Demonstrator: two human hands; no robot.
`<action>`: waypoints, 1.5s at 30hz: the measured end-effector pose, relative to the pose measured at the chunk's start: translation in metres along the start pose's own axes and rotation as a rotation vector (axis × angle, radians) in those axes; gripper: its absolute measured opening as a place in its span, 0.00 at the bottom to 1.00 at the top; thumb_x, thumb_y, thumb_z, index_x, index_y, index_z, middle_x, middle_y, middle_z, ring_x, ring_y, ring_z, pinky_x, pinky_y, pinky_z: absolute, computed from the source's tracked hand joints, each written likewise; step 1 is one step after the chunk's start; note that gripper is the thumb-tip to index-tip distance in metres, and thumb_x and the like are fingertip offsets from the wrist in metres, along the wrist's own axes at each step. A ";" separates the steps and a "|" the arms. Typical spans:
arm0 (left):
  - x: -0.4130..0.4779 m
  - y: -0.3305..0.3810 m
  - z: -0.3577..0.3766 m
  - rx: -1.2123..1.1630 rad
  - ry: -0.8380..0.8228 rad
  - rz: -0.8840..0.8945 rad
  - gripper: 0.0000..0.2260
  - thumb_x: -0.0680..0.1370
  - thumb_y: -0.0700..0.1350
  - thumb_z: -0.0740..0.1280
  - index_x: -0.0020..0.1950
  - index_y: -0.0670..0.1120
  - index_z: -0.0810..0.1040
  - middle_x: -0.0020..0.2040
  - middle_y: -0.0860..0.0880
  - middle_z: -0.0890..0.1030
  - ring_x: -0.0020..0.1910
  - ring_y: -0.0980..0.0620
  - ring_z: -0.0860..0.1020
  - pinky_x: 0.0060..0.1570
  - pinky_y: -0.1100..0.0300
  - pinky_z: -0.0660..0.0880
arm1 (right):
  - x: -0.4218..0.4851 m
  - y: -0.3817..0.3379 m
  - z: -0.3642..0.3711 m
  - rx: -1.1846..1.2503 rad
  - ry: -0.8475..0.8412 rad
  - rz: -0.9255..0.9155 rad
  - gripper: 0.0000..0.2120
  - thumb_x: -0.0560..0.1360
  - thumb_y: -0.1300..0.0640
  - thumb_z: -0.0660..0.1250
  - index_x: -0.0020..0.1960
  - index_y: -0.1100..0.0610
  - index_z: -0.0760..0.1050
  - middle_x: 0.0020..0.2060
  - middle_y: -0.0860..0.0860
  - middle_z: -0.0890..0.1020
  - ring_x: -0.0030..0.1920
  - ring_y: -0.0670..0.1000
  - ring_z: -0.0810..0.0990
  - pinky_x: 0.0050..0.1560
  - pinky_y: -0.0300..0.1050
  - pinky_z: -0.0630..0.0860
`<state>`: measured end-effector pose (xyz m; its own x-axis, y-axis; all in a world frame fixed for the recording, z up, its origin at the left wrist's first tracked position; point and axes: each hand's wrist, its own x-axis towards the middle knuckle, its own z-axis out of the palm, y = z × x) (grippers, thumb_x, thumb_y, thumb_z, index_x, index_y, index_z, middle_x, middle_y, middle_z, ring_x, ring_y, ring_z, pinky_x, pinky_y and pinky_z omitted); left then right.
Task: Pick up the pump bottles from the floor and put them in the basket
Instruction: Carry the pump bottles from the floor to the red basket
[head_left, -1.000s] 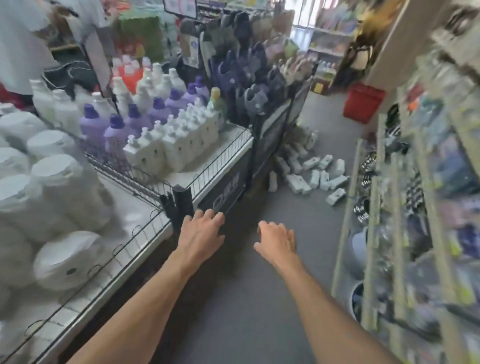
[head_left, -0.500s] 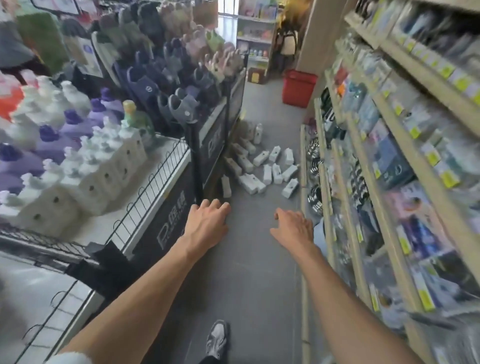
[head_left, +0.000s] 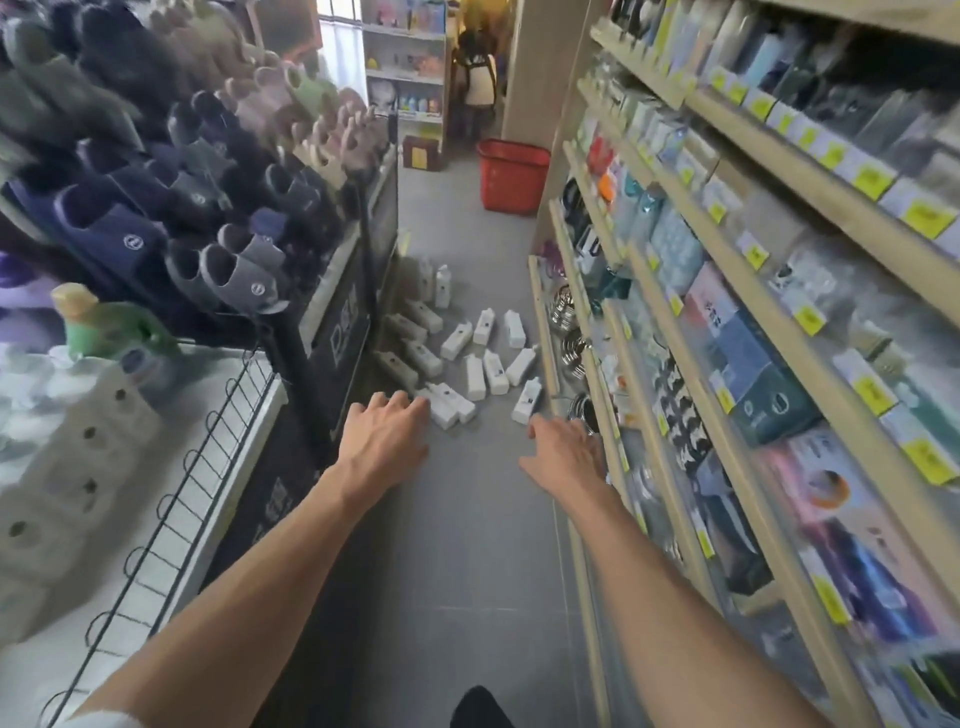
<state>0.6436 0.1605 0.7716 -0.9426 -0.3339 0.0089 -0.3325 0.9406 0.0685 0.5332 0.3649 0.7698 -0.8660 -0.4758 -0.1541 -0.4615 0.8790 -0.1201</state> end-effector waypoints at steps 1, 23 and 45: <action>0.018 -0.002 0.002 0.003 -0.010 0.002 0.17 0.75 0.54 0.67 0.62 0.52 0.72 0.58 0.50 0.75 0.58 0.45 0.74 0.51 0.50 0.71 | 0.017 0.000 -0.003 -0.001 -0.001 0.000 0.16 0.77 0.50 0.69 0.62 0.51 0.73 0.63 0.52 0.78 0.64 0.57 0.72 0.62 0.54 0.70; 0.336 -0.079 0.030 -0.041 -0.099 -0.128 0.18 0.77 0.55 0.66 0.65 0.54 0.70 0.60 0.50 0.74 0.60 0.45 0.73 0.54 0.50 0.71 | 0.381 -0.007 -0.032 -0.031 -0.056 -0.112 0.18 0.76 0.48 0.69 0.64 0.50 0.73 0.63 0.50 0.78 0.64 0.56 0.73 0.65 0.54 0.69; 0.574 -0.179 0.060 -0.095 -0.149 -0.207 0.23 0.77 0.56 0.68 0.69 0.53 0.68 0.62 0.50 0.76 0.61 0.45 0.74 0.55 0.49 0.72 | 0.639 -0.065 -0.022 0.020 -0.124 -0.185 0.18 0.76 0.49 0.71 0.63 0.51 0.73 0.63 0.51 0.78 0.64 0.56 0.73 0.60 0.53 0.72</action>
<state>0.1599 -0.1961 0.7044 -0.8514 -0.4989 -0.1618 -0.5206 0.8411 0.1465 0.0051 0.0045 0.7002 -0.7359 -0.6304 -0.2471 -0.6053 0.7760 -0.1771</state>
